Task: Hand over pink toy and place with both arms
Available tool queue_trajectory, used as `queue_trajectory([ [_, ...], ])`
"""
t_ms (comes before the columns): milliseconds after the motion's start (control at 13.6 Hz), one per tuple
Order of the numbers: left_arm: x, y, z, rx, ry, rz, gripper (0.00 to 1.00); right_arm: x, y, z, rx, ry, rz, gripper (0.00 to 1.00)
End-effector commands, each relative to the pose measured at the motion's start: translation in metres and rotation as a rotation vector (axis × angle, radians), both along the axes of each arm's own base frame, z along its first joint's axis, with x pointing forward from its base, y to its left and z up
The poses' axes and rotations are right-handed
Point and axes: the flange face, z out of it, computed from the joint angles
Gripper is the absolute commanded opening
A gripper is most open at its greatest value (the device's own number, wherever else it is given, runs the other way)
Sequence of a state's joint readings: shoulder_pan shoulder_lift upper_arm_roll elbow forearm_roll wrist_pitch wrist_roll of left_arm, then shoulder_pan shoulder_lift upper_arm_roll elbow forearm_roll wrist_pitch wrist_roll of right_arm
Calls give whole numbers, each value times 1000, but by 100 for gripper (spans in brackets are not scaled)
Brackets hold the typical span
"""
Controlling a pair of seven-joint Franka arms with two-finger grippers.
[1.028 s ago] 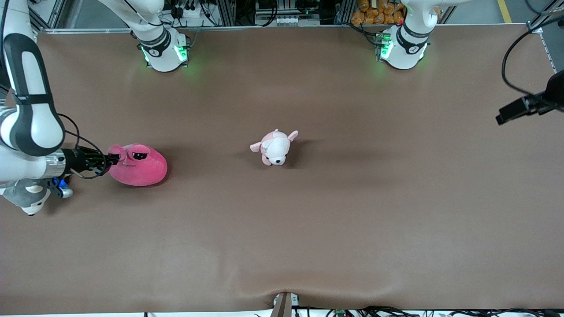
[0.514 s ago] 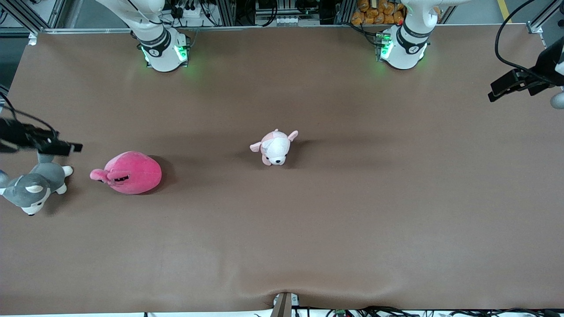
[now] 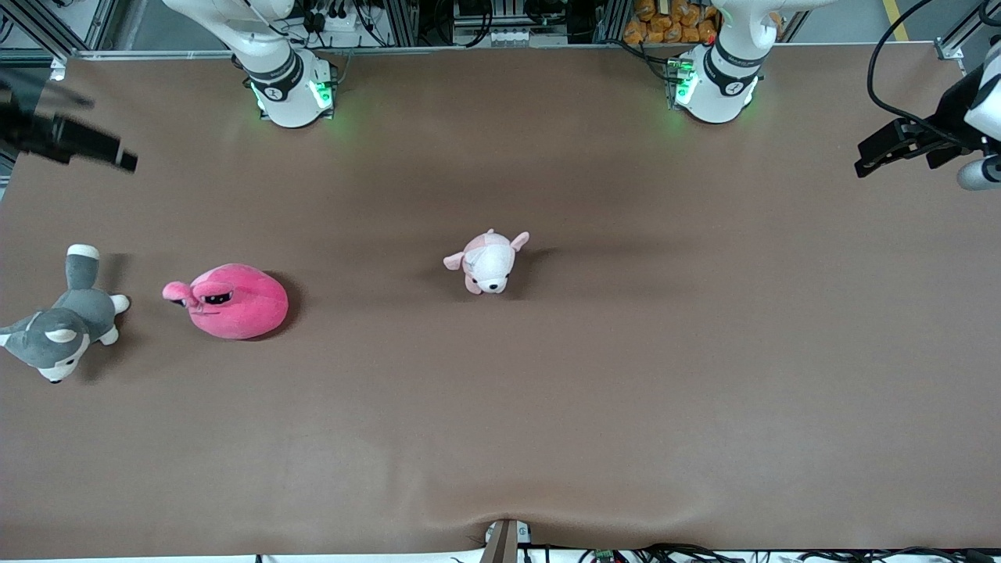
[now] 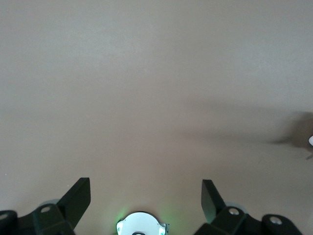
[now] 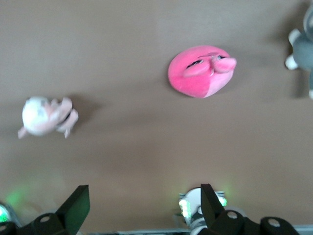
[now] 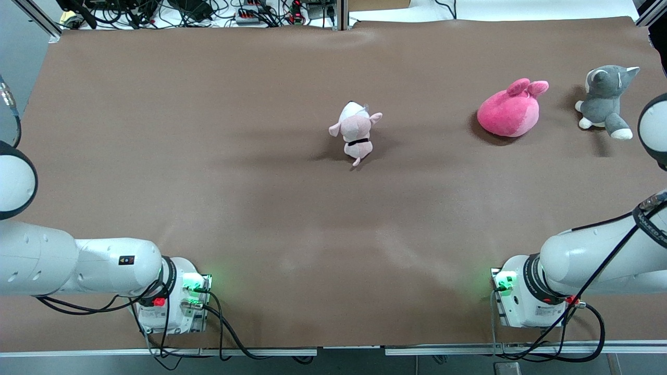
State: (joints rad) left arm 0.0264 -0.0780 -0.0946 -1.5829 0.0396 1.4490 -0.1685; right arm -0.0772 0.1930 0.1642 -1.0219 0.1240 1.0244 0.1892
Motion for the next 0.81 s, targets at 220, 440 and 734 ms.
queue_trajectory([
  [220, -29, -3, 7, -20, -17, -75, 100, -16, 32, -26, -102, -81, 182, 100],
  [440, -42, -12, -1, -12, -57, -93, 100, -38, 15, -37, -112, -126, 256, 100],
  [734, -28, -8, 19, -10, -65, -84, 100, -39, -14, -37, -105, -131, 285, 100],
])
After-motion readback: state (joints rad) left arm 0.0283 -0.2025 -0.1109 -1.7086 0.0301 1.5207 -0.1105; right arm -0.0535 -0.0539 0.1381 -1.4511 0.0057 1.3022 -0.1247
